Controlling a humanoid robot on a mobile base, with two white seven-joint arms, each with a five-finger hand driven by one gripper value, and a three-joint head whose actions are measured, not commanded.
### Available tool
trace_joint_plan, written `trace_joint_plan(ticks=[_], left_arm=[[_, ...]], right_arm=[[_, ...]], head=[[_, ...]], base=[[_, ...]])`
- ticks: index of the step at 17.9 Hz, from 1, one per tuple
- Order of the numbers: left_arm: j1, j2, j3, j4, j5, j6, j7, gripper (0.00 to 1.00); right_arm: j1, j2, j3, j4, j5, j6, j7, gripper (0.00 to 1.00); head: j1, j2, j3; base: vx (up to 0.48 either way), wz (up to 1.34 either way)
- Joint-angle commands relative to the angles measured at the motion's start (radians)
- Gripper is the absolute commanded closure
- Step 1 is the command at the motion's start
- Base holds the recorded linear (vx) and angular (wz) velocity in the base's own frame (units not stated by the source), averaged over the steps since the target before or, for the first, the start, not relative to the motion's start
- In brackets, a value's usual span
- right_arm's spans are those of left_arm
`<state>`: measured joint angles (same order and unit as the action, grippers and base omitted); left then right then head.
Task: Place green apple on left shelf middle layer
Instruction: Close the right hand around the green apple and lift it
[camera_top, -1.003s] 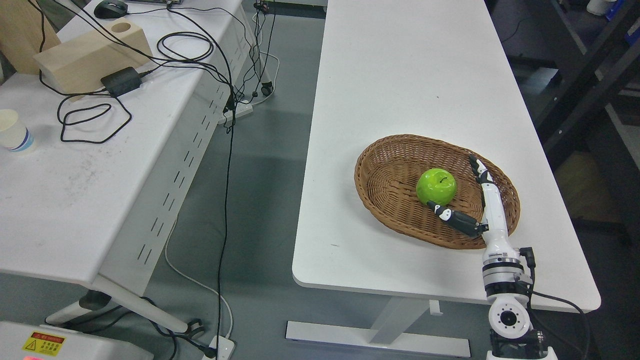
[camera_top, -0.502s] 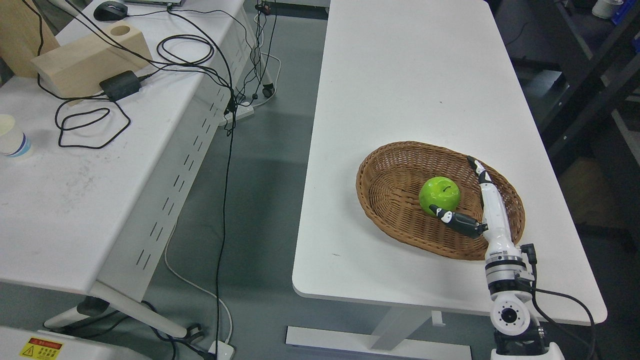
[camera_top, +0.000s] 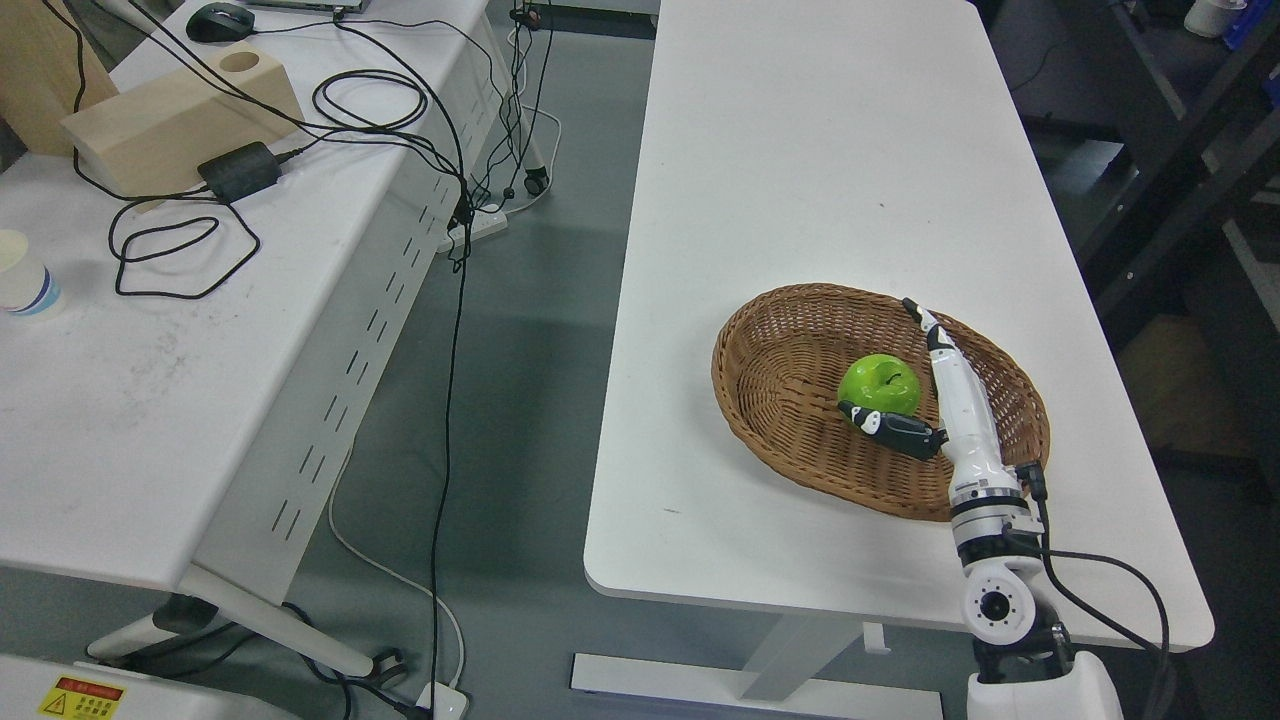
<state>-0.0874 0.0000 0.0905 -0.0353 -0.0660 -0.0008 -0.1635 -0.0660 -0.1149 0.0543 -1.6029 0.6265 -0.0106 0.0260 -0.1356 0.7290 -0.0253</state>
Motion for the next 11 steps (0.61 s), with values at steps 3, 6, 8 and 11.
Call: trace_joint_plan(ticks=[3, 6, 8, 11], left_arm=[[0.0, 0.017, 0.0, 0.0, 0.0, -0.001, 0.001, 0.0], [0.0, 0.017, 0.0, 0.0, 0.0, -0.001, 0.001, 0.0], [0.0, 0.017, 0.0, 0.0, 0.0, -0.001, 0.001, 0.0], [0.0, 0.017, 0.0, 0.0, 0.0, -0.001, 0.001, 0.0]], right_arm=[[-0.05, 0.008, 0.111, 0.126, 0.03, -0.006, 0.012, 0.02], [-0.069, 0.006, 0.108, 0.149, 0.03, -0.006, 0.012, 0.02], [-0.081, 0.004, 0.107, 0.156, 0.032, -0.006, 0.012, 0.02], [-0.106, 0.004, 0.098, 0.182, 0.032, -0.005, 0.012, 0.02]], head=[[0.0, 0.0, 0.0], [0.0, 0.0, 0.0], [0.0, 0.0, 0.0], [0.0, 0.0, 0.0]], base=[[0.0, 0.0], [0.0, 0.0], [0.0, 0.0], [0.0, 0.0]])
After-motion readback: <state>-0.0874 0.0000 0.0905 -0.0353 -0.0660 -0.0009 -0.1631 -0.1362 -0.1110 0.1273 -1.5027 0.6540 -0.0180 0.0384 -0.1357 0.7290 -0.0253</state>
